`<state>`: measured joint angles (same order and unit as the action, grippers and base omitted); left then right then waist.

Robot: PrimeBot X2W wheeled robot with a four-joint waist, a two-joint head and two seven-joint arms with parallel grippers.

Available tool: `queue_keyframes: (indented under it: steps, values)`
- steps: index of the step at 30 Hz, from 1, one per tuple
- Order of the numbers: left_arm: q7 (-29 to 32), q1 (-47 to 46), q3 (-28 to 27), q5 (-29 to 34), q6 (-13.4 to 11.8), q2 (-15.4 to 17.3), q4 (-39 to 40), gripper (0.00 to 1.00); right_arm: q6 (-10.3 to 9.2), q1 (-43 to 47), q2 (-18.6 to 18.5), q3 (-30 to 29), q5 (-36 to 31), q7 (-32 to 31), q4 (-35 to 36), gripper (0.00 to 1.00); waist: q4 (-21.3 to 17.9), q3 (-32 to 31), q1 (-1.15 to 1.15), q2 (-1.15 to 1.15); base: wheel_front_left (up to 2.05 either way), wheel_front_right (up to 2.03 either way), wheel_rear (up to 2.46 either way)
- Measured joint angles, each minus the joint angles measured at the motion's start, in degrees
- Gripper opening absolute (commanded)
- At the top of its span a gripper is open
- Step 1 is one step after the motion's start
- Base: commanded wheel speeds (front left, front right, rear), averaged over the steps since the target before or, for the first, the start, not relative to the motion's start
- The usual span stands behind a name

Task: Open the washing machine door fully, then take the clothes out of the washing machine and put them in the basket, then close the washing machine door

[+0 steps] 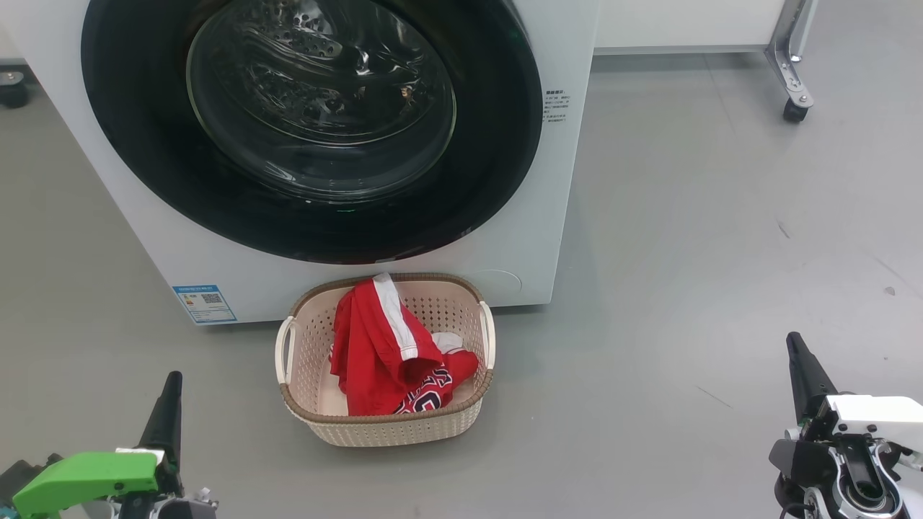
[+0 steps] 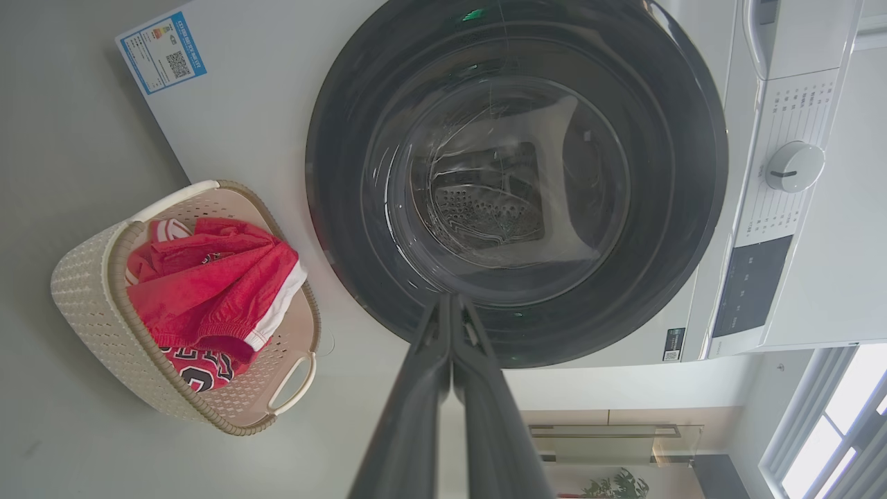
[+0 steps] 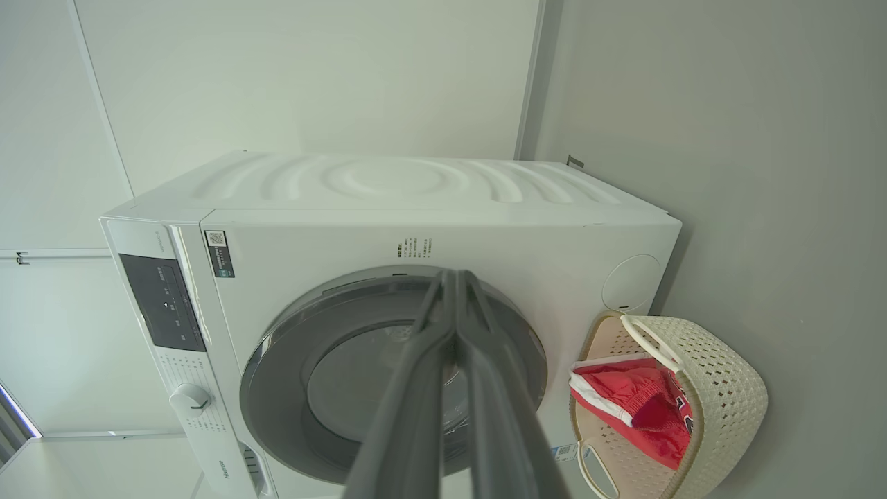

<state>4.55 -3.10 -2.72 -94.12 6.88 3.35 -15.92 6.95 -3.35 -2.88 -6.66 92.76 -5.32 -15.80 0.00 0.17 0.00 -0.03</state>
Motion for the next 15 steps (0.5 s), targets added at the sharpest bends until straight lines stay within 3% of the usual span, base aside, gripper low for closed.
queue_keyframes:
  steps: [15]
  values:
    - [0.0,0.0,-0.1,0.0,0.0,0.0,0.0,0.0,0.01,0.0,0.0,0.0,0.0,0.0,0.0,0.0,0.0,0.0,0.0,0.0,0.0,0.0,0.0]
